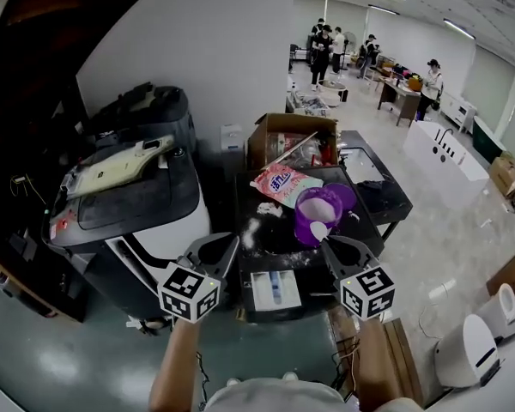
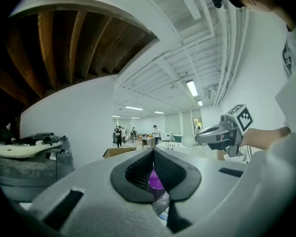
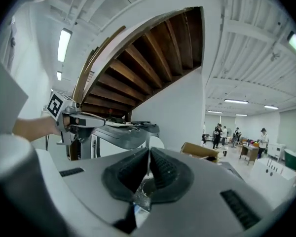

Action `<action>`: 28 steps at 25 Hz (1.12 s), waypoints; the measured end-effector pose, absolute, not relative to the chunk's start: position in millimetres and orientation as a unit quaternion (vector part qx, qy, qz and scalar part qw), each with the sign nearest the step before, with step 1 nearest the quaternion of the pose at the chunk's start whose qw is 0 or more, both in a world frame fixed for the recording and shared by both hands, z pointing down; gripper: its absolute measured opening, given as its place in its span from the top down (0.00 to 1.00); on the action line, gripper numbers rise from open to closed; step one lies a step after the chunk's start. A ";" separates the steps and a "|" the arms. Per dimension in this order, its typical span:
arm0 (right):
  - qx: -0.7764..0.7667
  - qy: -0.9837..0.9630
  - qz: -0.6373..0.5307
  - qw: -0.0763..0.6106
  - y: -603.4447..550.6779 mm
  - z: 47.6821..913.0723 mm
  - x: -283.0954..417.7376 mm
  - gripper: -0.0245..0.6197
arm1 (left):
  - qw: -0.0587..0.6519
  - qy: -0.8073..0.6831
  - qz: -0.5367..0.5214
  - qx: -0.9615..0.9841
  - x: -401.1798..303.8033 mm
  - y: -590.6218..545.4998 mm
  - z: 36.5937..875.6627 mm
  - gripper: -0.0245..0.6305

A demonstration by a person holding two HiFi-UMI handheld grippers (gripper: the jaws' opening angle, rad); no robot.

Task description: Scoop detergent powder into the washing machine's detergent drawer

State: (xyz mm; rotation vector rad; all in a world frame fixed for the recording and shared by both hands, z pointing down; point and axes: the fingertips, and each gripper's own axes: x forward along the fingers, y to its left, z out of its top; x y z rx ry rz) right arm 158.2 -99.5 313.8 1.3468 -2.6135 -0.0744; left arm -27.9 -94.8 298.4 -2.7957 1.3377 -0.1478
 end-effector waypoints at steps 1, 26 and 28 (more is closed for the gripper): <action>0.456 -0.884 -0.032 0.100 -98.1 308.6 158.9 0.94 | 0.026 0.429 -0.048 -0.901 -26.0 -93.6 293.3 0.95; 0.457 -0.881 -0.075 0.098 -94.8 268.8 147.5 0.94 | 0.076 0.423 -0.022 -0.902 -34.7 -80.4 241.5 0.95; 0.459 -0.880 -0.073 0.099 -96.3 271.8 146.3 0.94 | 0.075 0.424 -0.022 -0.902 -37.6 -81.8 243.8 0.95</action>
